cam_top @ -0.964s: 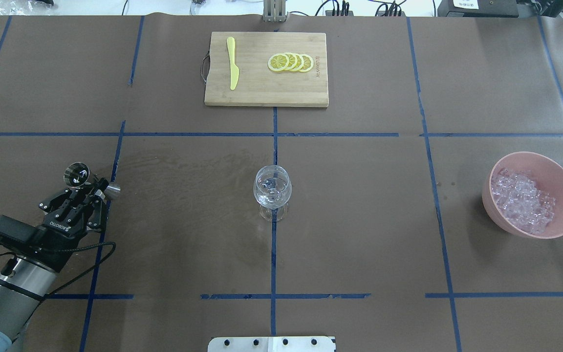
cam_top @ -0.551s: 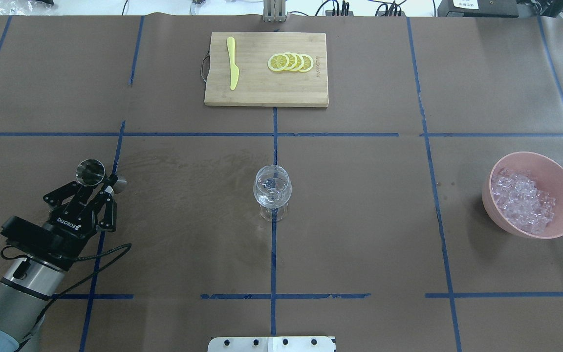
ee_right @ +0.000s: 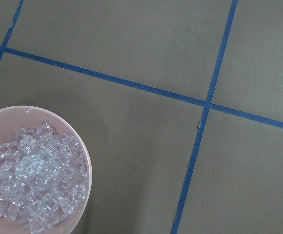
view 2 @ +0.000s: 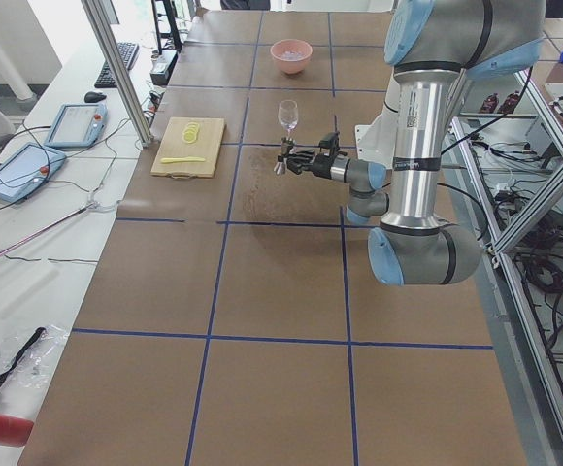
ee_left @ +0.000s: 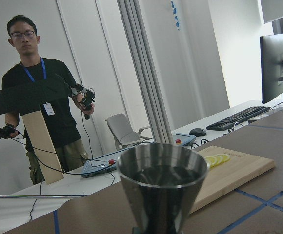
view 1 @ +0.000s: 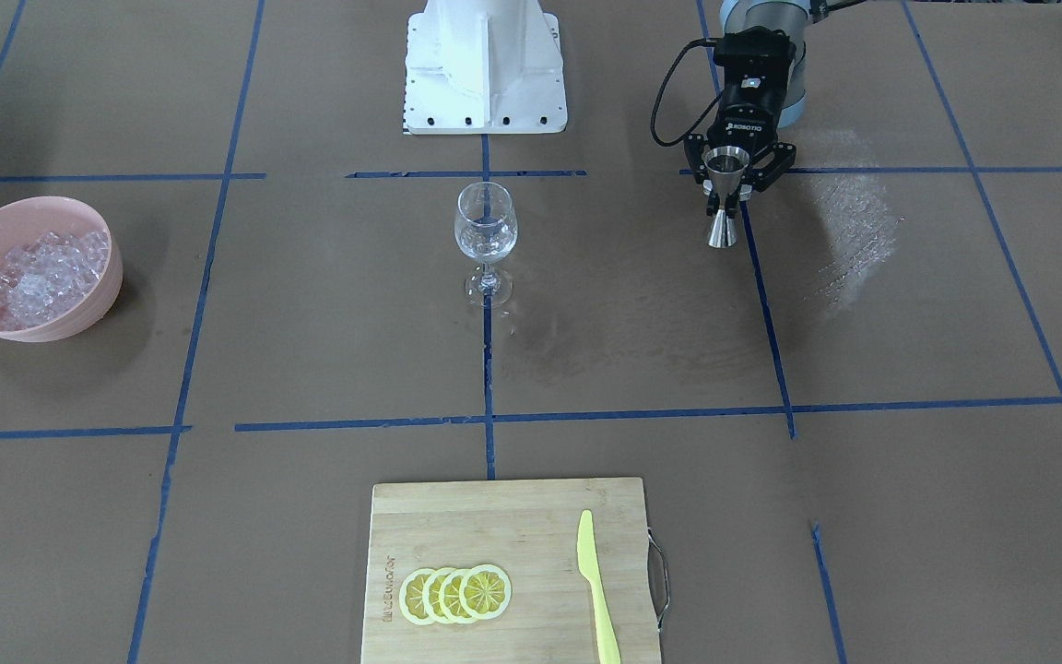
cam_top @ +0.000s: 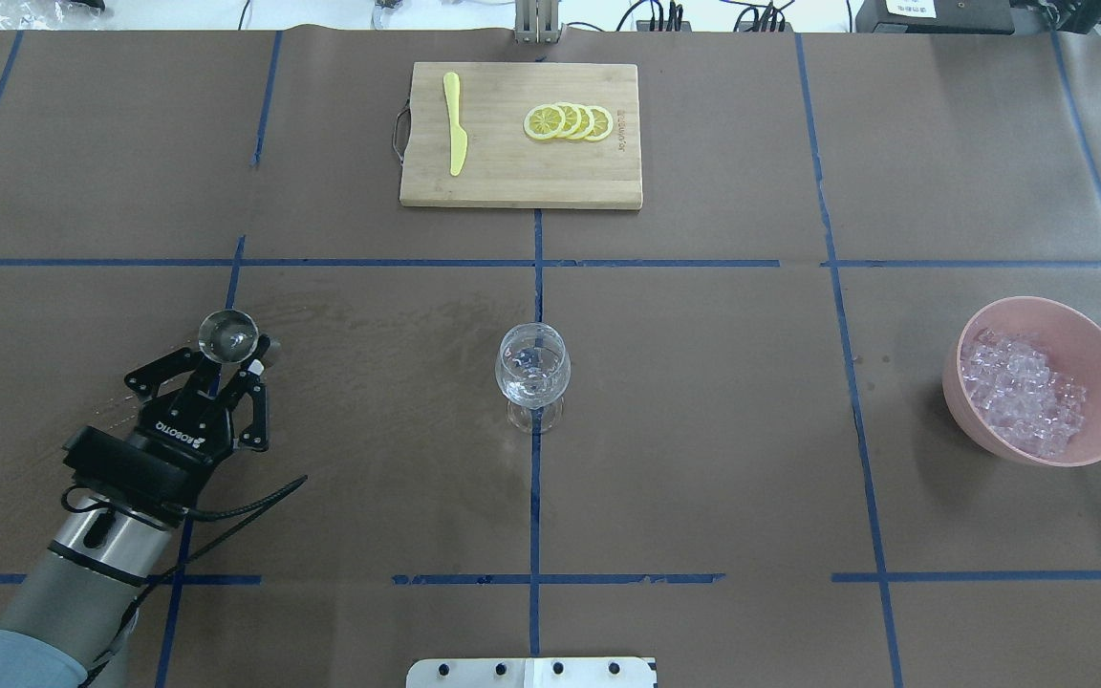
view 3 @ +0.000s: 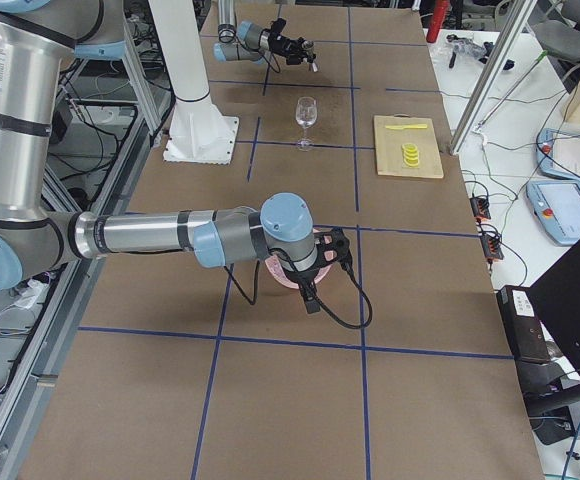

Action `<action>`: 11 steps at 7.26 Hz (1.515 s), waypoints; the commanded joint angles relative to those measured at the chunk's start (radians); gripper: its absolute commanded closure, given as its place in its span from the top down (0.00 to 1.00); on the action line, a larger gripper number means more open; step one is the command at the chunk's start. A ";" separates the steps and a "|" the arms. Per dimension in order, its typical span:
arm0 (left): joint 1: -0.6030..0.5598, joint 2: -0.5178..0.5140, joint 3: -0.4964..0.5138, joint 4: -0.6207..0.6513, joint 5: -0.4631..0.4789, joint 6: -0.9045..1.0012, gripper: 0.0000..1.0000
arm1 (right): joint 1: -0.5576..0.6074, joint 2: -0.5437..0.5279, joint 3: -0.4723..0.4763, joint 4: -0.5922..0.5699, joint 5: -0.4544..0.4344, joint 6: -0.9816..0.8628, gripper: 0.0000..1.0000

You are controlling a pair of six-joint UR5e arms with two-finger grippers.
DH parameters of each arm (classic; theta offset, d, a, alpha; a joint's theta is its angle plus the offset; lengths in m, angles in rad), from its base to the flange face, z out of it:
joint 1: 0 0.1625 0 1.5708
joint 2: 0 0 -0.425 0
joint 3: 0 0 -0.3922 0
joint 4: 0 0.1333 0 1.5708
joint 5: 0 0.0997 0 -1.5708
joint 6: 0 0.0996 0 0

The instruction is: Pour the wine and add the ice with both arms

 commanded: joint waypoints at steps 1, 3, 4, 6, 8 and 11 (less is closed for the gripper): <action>0.003 -0.082 -0.002 0.078 -0.004 -0.007 0.00 | 0.000 -0.002 -0.002 0.000 0.000 -0.001 1.00; 0.010 -0.160 -0.002 0.216 -0.005 -0.164 0.00 | 0.000 -0.009 -0.001 0.000 0.000 -0.001 1.00; 0.013 -0.200 -0.002 0.299 -0.005 -0.237 0.00 | 0.000 -0.014 0.001 0.000 0.000 -0.001 1.00; 0.016 -0.231 -0.002 0.428 0.003 -0.297 0.00 | 0.000 -0.031 0.008 0.000 0.000 -0.001 1.00; 0.016 -0.274 -0.003 0.580 0.055 -0.288 0.00 | 0.003 -0.032 0.010 0.000 0.000 -0.001 1.00; 0.024 -0.325 0.000 0.712 0.081 -0.164 0.00 | 0.006 -0.034 0.010 0.000 0.002 0.001 1.00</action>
